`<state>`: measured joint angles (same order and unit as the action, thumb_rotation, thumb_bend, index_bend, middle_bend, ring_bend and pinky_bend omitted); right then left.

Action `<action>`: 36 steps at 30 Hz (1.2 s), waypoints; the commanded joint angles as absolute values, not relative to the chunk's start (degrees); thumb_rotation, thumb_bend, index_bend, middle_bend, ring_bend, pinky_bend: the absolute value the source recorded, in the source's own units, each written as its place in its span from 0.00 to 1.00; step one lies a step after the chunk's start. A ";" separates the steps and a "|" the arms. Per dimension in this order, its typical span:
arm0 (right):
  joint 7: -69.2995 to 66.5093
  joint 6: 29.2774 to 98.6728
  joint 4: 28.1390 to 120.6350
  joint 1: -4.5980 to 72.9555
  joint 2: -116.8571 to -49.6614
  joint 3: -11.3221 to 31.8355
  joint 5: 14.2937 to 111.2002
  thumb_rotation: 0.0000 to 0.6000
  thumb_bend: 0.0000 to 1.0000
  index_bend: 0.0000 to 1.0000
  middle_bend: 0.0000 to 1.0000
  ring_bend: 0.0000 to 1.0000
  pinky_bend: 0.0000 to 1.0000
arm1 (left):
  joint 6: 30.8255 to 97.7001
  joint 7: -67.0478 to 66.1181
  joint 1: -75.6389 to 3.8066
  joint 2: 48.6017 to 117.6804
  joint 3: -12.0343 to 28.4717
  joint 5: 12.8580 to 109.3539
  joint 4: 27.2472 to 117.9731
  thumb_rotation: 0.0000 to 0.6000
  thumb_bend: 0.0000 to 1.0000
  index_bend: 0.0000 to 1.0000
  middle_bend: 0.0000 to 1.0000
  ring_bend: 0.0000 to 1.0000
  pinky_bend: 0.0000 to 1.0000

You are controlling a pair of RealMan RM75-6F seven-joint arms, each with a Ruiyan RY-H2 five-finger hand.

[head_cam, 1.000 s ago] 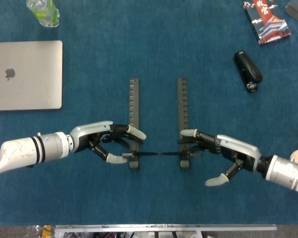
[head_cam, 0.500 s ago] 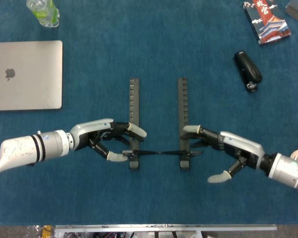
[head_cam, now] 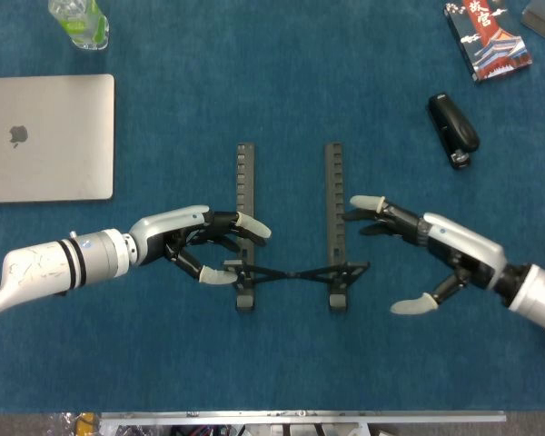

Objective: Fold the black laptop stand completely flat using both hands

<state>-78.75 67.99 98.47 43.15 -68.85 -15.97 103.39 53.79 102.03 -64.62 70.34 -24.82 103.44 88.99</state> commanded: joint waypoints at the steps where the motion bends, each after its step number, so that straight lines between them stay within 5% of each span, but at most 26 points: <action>1: -77.79 69.44 100.69 43.46 -65.50 -15.92 104.87 0.96 0.07 0.00 0.12 0.00 0.10 | 53.44 101.98 -64.59 70.56 -24.43 103.11 88.76 0.94 0.26 0.18 0.19 0.09 0.14; 36: -70.72 72.05 100.72 37.76 -62.48 -10.64 100.93 0.96 0.07 0.00 0.12 0.00 0.10 | 48.20 92.51 -62.76 66.39 -14.94 92.33 87.12 0.93 0.26 0.18 0.18 0.08 0.14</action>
